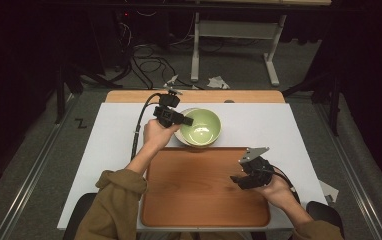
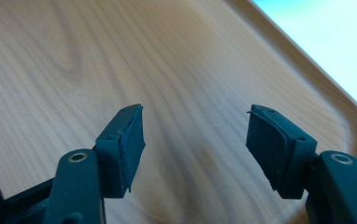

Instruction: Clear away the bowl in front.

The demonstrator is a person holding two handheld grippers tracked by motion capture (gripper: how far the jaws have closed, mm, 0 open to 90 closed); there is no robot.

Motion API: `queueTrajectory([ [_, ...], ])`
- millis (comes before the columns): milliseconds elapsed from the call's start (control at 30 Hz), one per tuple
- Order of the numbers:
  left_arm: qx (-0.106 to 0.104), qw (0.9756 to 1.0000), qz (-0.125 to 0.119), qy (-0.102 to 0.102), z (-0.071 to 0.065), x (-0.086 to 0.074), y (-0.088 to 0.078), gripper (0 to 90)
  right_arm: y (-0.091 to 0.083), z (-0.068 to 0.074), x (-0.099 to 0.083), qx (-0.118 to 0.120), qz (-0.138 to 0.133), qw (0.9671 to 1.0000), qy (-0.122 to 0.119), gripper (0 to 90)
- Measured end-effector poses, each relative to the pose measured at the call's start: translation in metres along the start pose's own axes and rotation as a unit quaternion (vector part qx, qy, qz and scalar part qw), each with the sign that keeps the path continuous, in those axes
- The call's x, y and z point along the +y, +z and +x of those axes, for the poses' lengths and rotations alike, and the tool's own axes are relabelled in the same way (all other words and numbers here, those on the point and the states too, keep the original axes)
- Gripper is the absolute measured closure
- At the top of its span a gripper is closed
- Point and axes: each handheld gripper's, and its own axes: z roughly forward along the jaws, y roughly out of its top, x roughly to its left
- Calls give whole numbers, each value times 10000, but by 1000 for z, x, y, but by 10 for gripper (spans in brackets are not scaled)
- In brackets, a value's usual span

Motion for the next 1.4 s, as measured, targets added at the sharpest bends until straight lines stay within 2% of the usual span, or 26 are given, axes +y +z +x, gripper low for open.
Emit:
queueTrajectory([
  [133, -56, 9999, 6, 147, -8, -4, -7, 827, -4, -3, 1, -114, -139, 9998, 52, 371],
  [167, -51, 9998, -2, 183, -10, -4, -8, 827, -6, -3, 0, -185, -250, 9994, 158, 371],
  [233, -38, 9996, -5, 277, -15, -6, -13, 827, -6, -4, 0, -200, -288, 9992, 181, 371],
  [300, -78, 9993, -32, 359, -19, -8, -17, 827, -7, -5, -1, -224, -275, 9991, 245, 372],
  [433, -144, 9988, 8, 466, -25, -11, -22, 827, -6, -6, -1, -215, -267, 9993, 169, 372],
  [600, -242, 9982, 24, 552, -31, -17, -24, 827, -8, -6, -1, -264, -275, 9990, 220, 372],
  [733, -302, 9978, 21, 596, -36, -27, -26, 827, -10, -8, -3, -249, -304, 9988, 293, 371],
  [867, -350, 9974, 68, 628, -39, -37, -26, 826, -9, -7, -2, -261, -297, 9990, 226, 371],
  [1400, -457, 9963, 297, 660, -39, -63, -15, 826, -9, -8, -3, -242, -295, 9988, 306, 371],
])
